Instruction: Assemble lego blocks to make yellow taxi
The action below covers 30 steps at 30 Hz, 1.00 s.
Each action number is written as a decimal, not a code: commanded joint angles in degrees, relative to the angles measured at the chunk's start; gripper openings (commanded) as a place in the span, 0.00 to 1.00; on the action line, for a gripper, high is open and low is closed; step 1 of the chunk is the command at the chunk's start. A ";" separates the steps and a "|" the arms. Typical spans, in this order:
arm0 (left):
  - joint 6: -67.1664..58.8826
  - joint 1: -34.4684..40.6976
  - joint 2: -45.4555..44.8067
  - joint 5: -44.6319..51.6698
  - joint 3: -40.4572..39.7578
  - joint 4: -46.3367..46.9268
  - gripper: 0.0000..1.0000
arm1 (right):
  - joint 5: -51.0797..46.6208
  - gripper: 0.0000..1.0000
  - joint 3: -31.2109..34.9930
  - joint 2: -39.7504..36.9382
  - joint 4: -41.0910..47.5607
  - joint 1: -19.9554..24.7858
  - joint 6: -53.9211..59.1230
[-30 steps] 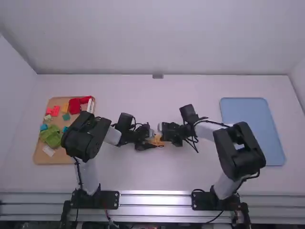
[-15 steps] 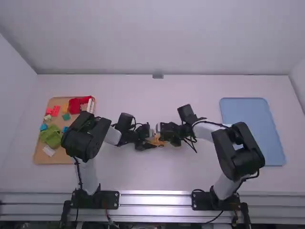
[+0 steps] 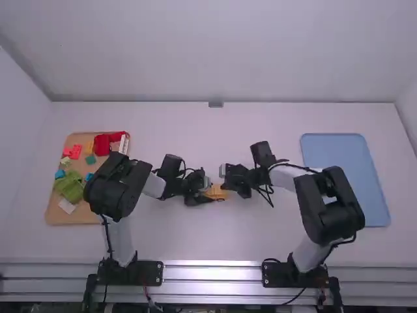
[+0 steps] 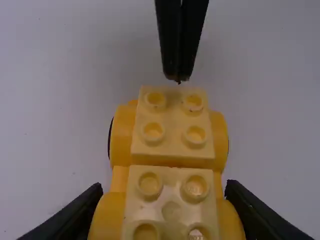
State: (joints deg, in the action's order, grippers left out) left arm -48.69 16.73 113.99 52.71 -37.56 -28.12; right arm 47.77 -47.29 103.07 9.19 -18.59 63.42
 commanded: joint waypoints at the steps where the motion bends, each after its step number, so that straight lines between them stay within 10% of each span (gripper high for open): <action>1: -0.70 -0.24 0.70 -2.80 0.46 0.37 0.37 | -2.34 0.00 0.85 -1.05 -0.92 -0.96 -1.07; 30: -0.68 -0.22 0.70 -2.62 0.44 0.31 0.35 | -17.88 0.00 5.01 -0.28 -0.81 -8.72 -5.73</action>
State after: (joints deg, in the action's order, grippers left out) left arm -48.01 16.88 113.99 53.84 -37.21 -27.29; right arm 34.94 -44.91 100.36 6.09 -25.32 58.43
